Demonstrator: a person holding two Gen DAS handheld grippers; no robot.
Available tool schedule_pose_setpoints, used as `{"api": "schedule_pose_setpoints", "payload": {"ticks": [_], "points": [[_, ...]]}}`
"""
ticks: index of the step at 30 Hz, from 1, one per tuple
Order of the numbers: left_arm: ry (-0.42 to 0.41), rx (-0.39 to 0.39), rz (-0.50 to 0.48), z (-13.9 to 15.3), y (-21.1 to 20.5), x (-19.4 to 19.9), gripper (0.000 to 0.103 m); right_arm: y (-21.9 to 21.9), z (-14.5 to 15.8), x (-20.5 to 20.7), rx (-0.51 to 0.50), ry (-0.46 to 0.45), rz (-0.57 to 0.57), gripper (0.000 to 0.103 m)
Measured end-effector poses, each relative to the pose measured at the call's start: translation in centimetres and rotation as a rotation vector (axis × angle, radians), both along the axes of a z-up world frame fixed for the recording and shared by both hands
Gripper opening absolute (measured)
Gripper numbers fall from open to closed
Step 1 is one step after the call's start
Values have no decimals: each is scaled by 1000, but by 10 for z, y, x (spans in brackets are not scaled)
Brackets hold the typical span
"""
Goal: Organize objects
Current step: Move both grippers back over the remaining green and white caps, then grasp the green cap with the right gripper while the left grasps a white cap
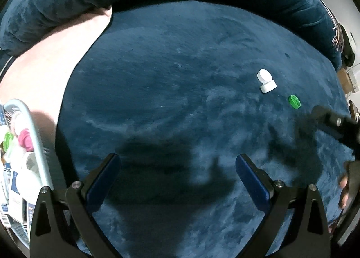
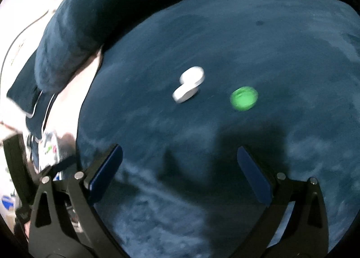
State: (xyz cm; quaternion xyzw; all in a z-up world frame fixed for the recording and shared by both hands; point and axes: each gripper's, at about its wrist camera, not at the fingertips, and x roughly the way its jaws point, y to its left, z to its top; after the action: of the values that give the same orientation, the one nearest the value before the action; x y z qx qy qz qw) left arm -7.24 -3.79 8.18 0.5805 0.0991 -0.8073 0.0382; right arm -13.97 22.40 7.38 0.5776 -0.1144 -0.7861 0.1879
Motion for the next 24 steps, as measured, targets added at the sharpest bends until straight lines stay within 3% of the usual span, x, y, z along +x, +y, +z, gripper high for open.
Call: {"api": "schedule_pose_setpoints", "payload": {"ticks": [8,14,18,19,20,22,24], "points": [[-15,90,34,-16,1,-13,102,47,-16,-43,41,-11,-158,103],[-21,125,40,-26,3,-24,102,34,-36,-55,50,-25,-131,102],[-16,143,36,-29,7,-29,102,19,-46,-57,120,3,-89,99],[-13,146,33,-30,7,-30,102,17,-49,-59,134,8,-82,84],[-7,148,29,-29,8,-31,102,15,-51,-60,140,14,-69,58],[8,156,18,-27,12,-34,102,14,-53,-61,164,36,-40,31],[30,176,3,-24,20,-40,102,22,-52,-61,137,36,-49,31]]}}
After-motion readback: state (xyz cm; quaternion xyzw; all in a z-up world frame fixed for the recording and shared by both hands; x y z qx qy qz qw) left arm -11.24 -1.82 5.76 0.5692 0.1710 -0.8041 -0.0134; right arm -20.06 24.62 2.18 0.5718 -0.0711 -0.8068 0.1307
